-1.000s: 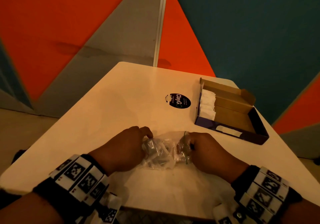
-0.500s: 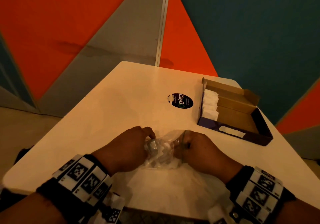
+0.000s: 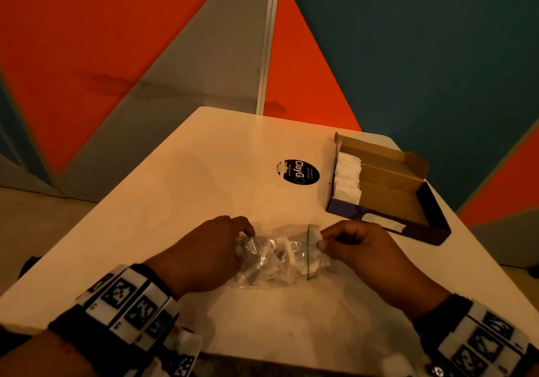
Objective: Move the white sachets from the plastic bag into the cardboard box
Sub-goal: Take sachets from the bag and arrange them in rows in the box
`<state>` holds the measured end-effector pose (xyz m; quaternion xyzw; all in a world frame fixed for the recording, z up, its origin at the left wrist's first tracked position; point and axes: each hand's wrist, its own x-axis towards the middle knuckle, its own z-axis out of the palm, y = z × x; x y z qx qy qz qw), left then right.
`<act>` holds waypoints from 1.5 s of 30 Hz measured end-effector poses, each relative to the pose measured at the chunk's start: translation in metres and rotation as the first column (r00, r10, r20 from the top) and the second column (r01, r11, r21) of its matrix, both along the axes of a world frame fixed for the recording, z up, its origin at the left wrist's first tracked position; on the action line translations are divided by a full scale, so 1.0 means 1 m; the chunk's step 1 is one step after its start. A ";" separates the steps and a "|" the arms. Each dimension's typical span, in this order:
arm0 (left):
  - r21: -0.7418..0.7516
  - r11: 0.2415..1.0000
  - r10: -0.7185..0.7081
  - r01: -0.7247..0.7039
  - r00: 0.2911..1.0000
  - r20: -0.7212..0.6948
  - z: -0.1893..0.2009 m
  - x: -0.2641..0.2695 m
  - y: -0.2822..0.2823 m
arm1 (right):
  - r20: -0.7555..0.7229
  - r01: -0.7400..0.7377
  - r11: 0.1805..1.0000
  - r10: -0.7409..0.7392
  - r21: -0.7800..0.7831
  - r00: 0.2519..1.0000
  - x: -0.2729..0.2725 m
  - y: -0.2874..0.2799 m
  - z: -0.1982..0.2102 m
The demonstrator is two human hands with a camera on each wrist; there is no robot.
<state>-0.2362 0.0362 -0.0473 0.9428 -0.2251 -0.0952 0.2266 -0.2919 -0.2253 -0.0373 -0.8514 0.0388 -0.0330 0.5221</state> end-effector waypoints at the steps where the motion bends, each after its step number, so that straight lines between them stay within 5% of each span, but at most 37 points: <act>1: 0.003 1.000 -0.002 0.002 1.000 -0.005 0.001 0.000 0.000 | -0.003 0.011 1.000 -0.010 0.011 1.000 -0.001 -0.002 0.000; 17: 0.094 0.990 -0.096 0.108 0.987 -0.128 0.032 -0.003 -0.002 | 0.023 0.196 0.945 -0.209 0.260 0.978 -0.012 -0.035 0.022; 21: 0.067 0.996 -0.070 0.060 0.985 0.155 0.040 -0.015 -0.018 | 0.020 0.178 0.926 -0.196 0.334 0.980 -0.012 -0.032 0.027; 26: -0.033 0.971 -0.189 0.236 0.848 0.494 0.044 -0.029 -0.056 | -0.010 0.099 0.902 -0.105 0.421 0.994 -0.013 -0.017 0.029; 31: -0.166 0.933 -0.170 0.320 0.798 0.579 0.040 -0.021 -0.070 | -0.021 0.063 0.859 -0.061 0.508 0.998 -0.013 -0.009 0.032; 34: -0.408 0.883 -0.006 0.233 0.874 0.486 0.040 -0.015 -0.070 | -0.033 0.051 0.821 -0.039 0.569 0.999 -0.015 -0.013 0.034; 38: -0.598 0.801 0.181 -0.037 0.966 0.183 0.042 -0.011 -0.063 | -0.057 0.075 0.862 -0.054 0.501 0.997 -0.014 -0.015 0.036; 45: -0.689 0.715 0.123 -0.118 0.992 -0.042 0.051 -0.009 -0.053 | -0.063 0.186 0.904 -0.175 0.385 0.982 -0.011 -0.006 0.038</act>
